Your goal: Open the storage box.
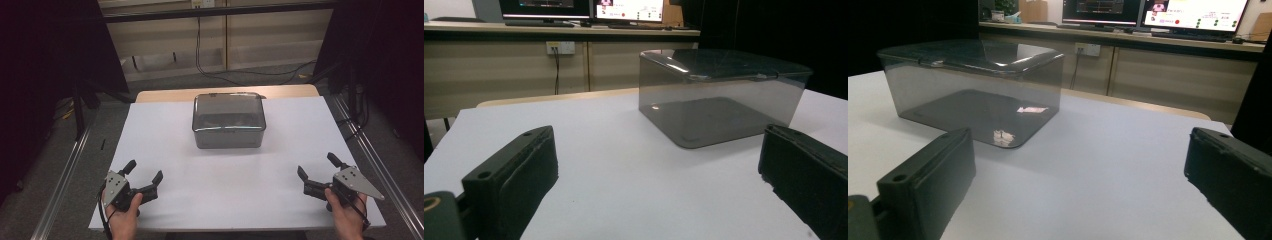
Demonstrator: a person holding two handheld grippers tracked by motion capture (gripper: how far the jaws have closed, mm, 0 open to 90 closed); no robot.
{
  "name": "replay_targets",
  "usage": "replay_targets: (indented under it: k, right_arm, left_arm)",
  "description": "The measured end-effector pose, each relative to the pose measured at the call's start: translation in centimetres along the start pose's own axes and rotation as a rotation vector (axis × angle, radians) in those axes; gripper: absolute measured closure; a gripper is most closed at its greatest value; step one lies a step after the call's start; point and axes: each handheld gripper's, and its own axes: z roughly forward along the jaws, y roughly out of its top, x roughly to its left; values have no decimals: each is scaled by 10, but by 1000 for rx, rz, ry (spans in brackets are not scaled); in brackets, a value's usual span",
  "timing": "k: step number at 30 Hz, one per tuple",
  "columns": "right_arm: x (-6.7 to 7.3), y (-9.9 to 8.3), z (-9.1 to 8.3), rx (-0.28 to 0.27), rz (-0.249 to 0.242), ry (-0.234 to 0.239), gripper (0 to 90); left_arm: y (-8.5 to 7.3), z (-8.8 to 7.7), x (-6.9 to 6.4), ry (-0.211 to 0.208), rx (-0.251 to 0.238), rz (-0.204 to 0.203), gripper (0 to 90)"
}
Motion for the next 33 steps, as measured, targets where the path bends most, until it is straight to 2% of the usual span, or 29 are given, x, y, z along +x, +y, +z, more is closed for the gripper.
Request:
replay_targets:
  k: [8, 15, 18, 25, 28, 33]
  right_arm:
    - [2, -1, 2, 8, 12, 27, 0]
    - [6, -1, 3, 7, 11, 56, 0]
    - [8, -1, 4, 7, 9, 60, 0]
    - [13, -1, 6, 11, 13, 65, 0]
    - [15, -1, 8, 10, -1, 65, 0]
    - [19, 0, 12, 7, 2, 81, 0]
  left_arm:
    - [0, 1, -1, -15, 11, -14, 26]
    - [0, 2, -2, -9, 12, -24, 30]
    - [0, 1, -2, -7, 17, -14, 30]
    - [-1, -1, -3, -13, 10, -27, 30]
    - [0, -2, -4, -16, 5, -27, 30]
    - [-2, -1, -4, -19, 15, -33, 30]
